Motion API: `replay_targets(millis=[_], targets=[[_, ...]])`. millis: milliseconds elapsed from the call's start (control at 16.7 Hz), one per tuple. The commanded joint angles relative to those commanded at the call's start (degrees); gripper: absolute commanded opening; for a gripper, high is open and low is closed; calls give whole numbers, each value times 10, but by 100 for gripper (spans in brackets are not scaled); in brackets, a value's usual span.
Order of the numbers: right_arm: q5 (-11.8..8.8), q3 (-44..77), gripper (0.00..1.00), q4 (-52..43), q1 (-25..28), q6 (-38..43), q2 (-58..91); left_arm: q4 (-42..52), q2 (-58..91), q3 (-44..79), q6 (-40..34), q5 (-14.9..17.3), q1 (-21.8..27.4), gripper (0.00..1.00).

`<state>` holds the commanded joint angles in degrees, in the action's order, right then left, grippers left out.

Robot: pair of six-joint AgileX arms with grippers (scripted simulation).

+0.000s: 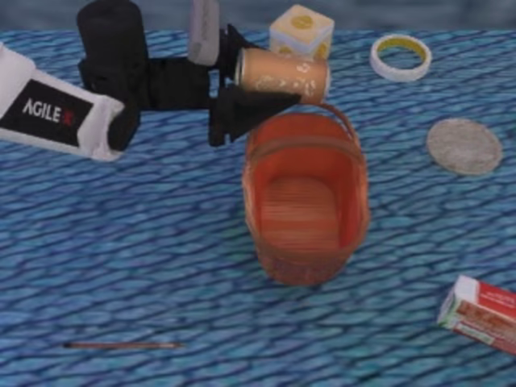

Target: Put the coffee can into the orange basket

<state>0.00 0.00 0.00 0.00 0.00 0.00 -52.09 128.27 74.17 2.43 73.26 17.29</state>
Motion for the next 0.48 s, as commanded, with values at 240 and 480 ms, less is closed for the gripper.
replay_targets(millis=[240, 480], targets=[[0, 0, 100, 0, 0, 0, 0, -43, 29, -18, 0, -2, -4, 0], [0, 0, 100, 0, 0, 0, 0, -43, 29, -18, 0, -2, -4, 8]])
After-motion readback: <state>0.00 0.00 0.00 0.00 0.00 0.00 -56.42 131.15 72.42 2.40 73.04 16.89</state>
